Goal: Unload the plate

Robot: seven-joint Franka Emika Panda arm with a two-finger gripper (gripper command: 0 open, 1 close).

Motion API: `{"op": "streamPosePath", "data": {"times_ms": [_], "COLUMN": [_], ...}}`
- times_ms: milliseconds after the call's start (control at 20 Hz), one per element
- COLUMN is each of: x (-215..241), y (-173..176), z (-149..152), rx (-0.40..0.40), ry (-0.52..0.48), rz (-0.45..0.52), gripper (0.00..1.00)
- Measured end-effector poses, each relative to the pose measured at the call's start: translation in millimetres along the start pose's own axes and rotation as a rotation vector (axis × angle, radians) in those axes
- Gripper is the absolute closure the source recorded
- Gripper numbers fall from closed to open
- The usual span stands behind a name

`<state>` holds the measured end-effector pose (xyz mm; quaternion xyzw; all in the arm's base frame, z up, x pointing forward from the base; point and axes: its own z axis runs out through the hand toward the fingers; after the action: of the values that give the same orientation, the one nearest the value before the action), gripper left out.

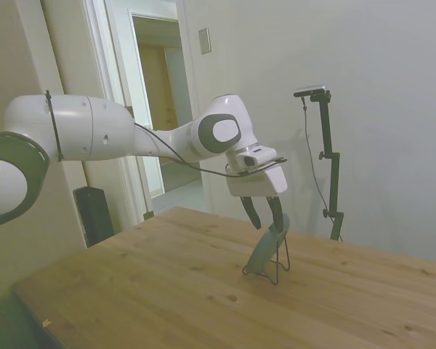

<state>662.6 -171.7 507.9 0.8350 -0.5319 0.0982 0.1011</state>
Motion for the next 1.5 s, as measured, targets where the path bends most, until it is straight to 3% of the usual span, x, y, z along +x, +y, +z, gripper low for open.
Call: {"op": "streamPosePath", "data": {"times_ms": [1500], "x": [3.2], "y": [1.9], "z": [2.4], "rx": [-0.008], "ry": [0.031], "rz": [0.000], "gripper": [1.00]}}
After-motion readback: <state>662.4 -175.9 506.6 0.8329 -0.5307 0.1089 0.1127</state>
